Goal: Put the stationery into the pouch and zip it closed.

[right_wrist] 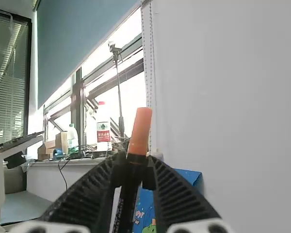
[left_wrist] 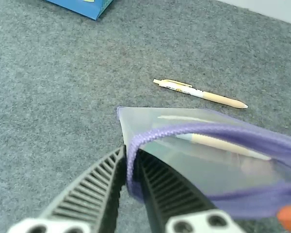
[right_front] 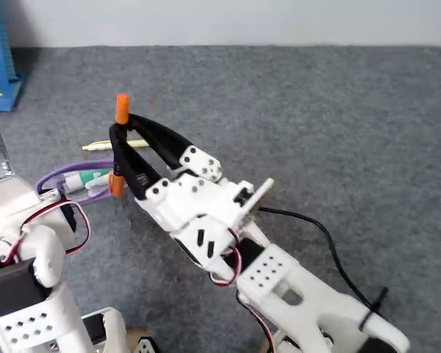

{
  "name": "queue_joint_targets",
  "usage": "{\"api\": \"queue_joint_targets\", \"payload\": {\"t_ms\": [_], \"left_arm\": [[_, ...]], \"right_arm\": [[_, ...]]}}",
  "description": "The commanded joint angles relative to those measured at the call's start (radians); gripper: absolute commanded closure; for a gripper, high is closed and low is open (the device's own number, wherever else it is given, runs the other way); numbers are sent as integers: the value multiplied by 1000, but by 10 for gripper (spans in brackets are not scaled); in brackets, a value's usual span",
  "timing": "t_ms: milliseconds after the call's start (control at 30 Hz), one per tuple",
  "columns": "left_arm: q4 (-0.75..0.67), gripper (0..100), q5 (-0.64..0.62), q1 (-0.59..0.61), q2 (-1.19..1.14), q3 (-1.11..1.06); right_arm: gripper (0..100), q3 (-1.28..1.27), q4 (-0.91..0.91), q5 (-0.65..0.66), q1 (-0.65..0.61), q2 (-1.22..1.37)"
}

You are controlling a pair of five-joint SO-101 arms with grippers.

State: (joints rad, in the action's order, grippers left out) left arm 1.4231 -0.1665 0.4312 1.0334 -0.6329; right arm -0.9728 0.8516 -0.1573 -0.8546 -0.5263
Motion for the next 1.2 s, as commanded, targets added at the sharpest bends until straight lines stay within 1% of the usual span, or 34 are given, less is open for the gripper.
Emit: {"api": "queue_joint_targets", "payload": {"t_ms": [0,400,767,933,1067,1167], "left_arm": [[-11,987,6,0,-2,-24],[-11,987,6,0,-2,-24],[-9,987,6,0,-2,-22],[-11,987,6,0,-2,-22],[-11,987,6,2,-2,-24],[-11,987,6,2,-2,-24]], "right_arm": [[991,81,33,0,10,51],[991,176,22,2,4,74],[991,239,31,-3,-18,255],[991,196,31,-2,-50,266],[985,132,24,0,-45,216],[944,61,22,0,-33,171]]}}
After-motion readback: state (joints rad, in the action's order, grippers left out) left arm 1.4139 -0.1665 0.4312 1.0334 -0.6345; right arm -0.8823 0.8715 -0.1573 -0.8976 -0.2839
